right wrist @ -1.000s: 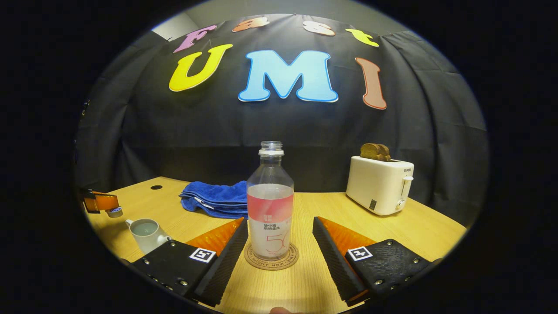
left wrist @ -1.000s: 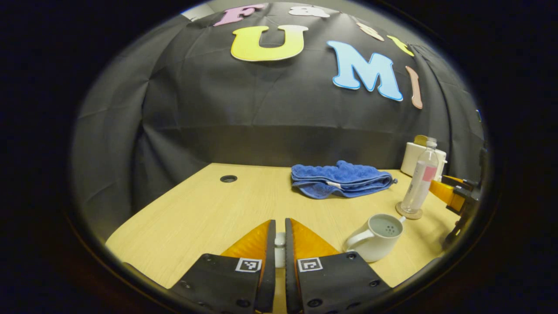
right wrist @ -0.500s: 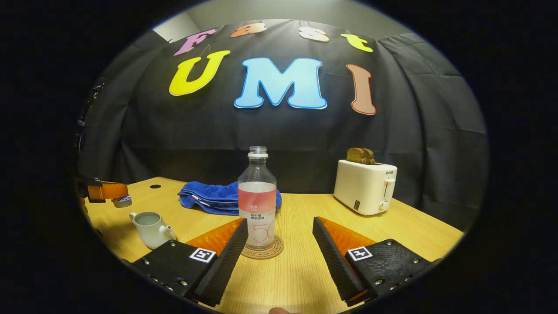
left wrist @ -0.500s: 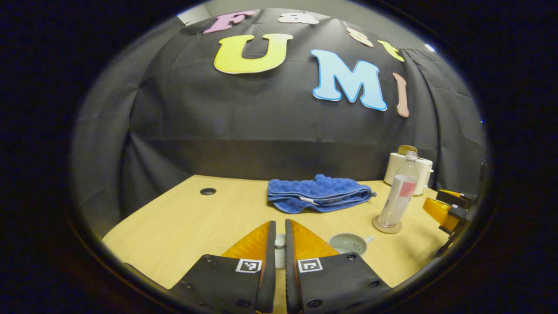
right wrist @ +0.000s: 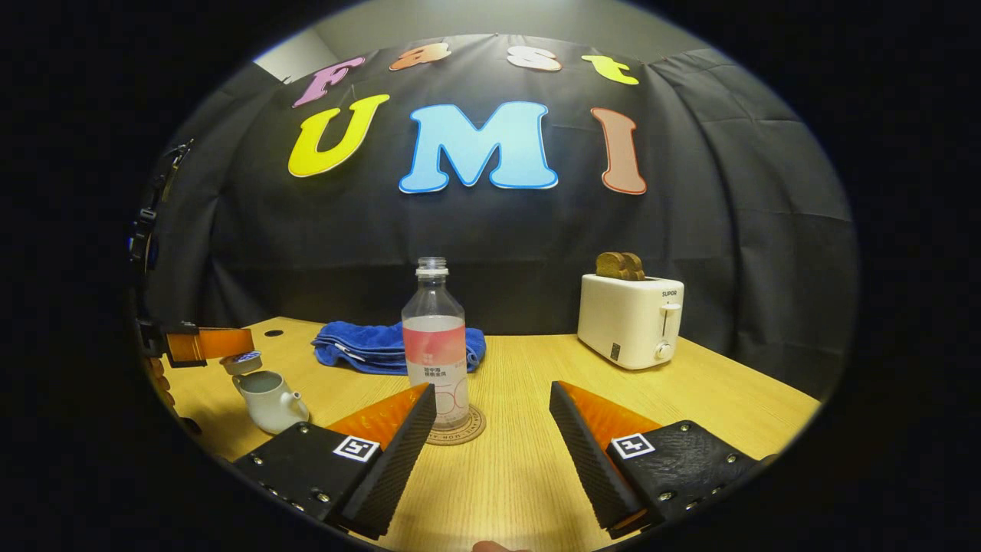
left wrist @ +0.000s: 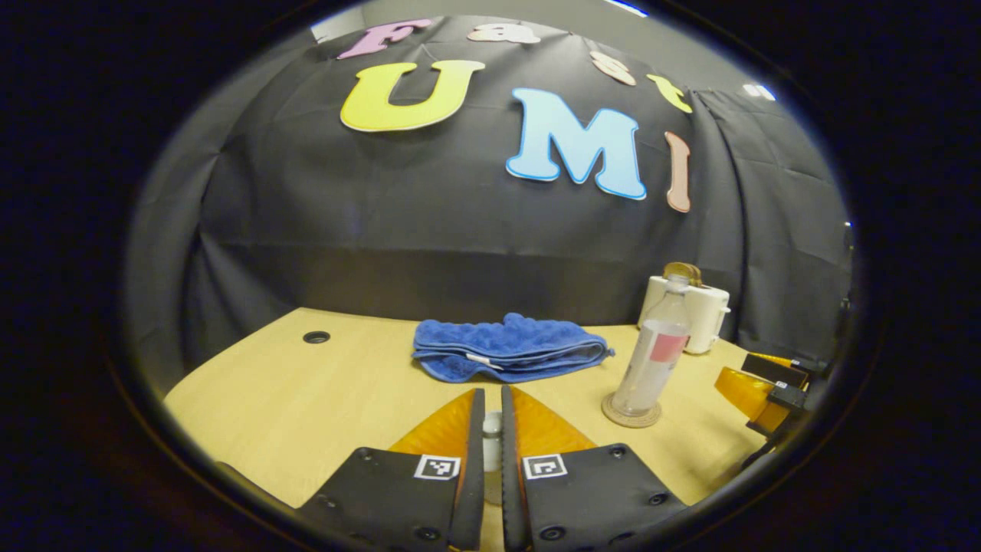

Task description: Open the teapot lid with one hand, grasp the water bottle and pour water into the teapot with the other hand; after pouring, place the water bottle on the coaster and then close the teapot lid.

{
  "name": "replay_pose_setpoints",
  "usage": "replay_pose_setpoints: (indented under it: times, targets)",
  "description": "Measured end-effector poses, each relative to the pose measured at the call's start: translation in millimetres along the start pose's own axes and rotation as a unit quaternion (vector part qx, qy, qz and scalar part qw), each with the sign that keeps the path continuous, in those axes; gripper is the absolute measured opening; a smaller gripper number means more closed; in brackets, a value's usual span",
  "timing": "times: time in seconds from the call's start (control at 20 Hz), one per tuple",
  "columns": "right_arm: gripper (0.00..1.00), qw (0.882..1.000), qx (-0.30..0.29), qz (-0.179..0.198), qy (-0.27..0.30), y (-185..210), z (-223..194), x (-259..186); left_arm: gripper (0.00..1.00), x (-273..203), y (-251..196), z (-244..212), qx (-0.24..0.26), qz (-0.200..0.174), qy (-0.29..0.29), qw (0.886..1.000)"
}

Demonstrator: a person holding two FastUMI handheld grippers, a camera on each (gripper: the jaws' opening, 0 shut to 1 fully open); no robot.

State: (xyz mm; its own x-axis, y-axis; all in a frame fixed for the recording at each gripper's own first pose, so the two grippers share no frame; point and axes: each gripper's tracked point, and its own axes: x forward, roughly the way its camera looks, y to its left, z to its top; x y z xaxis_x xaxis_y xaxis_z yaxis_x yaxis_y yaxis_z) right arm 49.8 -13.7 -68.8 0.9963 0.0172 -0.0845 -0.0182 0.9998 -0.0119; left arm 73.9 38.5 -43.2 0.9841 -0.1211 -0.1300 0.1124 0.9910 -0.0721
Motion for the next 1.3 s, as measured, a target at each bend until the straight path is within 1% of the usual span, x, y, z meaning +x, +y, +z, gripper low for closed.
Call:
replay_pose_setpoints:
  times: [0.1, 0.4, 0.7, 0.95, 1.0, 1.05, 1.3]
  targets:
    - [0.94, 1.0, 0.006, 0.002, 0.001, -4, 0, -2, 0.17, 3, -8, -3, 0.008, -0.001, 0.003, 1.0]
    - [0.94, 0.999, 0.032, 0.008, 0.001, -11, 4, -5, 0.17, 8, -17, -11, 0.009, 0.004, 0.015, 1.0]
    - [0.94, 0.999, 0.035, 0.012, -0.001, -11, 6, -6, 0.17, 10, -16, -19, 0.017, 0.015, 0.022, 1.0]
    - [0.94, 0.999, 0.035, 0.014, 0.002, -11, 5, -5, 0.17, 11, -15, -21, 0.008, 0.015, 0.021, 1.0]
    - [0.94, 0.999, 0.035, 0.014, 0.003, -11, 4, -5, 0.17, 11, -17, -22, 0.006, 0.01, 0.024, 1.0]
    - [0.94, 0.999, 0.035, 0.015, 0.004, -10, 3, -5, 0.25, 12, -17, -25, 0.007, 0.013, 0.025, 1.0]
    - [0.94, 0.999, 0.029, 0.017, 0.003, -7, 3, -5, 0.25, 7, -16, -20, 0.011, 0.015, 0.02, 1.0]
